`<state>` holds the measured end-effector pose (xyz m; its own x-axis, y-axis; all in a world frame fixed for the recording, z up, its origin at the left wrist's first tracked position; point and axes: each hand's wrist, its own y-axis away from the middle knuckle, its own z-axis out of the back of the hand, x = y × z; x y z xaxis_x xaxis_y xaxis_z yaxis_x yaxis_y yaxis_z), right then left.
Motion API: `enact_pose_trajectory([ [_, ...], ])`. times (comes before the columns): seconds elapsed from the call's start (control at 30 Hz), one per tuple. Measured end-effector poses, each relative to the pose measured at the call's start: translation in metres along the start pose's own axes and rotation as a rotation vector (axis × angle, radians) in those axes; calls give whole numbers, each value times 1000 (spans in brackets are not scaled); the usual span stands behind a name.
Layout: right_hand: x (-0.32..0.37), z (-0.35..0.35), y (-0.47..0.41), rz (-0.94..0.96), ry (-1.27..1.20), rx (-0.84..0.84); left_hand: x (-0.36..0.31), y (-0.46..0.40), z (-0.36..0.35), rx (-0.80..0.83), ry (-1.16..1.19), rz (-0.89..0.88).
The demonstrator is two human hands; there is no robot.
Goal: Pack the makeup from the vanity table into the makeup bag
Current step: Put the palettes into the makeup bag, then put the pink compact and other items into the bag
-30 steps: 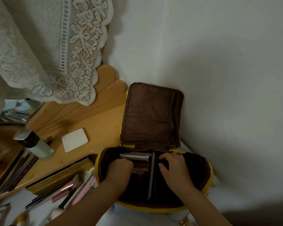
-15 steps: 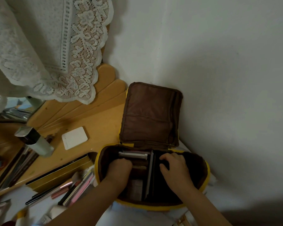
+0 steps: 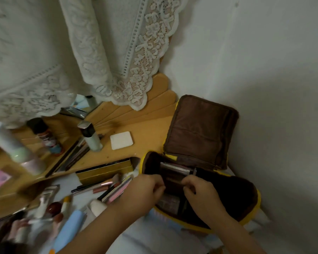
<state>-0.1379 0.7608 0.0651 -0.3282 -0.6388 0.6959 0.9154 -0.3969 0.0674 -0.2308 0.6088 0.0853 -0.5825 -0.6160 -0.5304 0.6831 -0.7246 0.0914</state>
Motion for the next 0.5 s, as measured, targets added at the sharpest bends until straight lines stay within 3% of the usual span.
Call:
enact_pose_trajectory([
  [0.17, 28, -27, 15, 169, 91, 123, 44, 62, -5, -72, -47, 200],
  [0.27, 42, -51, 28, 269, 160, 238, 78, 103, -13, -27, -74, 379],
  [0.5, 54, -116, 42, 242, 412, 610, 140, 163, -15, 29, -210, 616],
])
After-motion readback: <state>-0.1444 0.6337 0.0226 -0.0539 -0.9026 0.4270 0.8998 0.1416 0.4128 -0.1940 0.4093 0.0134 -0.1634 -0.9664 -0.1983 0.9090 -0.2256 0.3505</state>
